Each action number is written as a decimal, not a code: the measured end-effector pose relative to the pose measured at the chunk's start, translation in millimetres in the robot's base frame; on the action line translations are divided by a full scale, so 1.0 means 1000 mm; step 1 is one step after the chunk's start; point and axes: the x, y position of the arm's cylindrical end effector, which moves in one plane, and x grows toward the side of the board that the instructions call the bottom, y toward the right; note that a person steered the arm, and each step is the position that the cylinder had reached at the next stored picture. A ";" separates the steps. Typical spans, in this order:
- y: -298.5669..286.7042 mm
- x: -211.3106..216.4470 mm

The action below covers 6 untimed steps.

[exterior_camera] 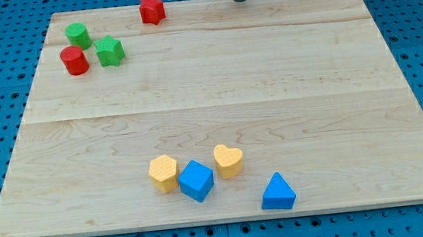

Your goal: Push the red star towards the green star

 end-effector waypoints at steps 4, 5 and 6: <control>-0.107 0.007; -0.126 0.009; -0.137 0.050</control>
